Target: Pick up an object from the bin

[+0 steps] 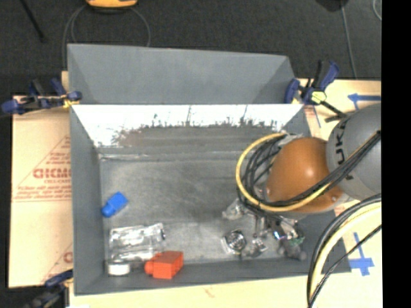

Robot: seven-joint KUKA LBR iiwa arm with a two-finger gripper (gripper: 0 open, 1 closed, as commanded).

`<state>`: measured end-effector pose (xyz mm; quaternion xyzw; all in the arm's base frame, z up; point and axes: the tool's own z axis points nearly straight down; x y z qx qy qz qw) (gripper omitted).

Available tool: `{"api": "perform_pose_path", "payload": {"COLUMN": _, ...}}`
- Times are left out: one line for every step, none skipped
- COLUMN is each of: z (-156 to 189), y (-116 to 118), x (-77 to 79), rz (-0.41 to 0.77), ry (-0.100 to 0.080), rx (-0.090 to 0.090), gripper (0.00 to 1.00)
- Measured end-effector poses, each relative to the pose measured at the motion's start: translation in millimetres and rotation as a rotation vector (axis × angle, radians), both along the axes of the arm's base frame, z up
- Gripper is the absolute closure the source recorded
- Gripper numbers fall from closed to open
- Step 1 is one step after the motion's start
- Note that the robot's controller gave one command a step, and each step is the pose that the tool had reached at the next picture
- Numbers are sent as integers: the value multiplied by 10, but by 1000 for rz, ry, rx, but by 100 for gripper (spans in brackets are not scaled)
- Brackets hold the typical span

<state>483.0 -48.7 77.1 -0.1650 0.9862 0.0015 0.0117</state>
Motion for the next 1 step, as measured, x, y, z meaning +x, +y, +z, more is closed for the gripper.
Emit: {"api": "perform_pose_path", "payload": {"z": 18, "y": -21, "x": -27, "rz": 3, "ry": 15, "rx": -5, "gripper": 100}}
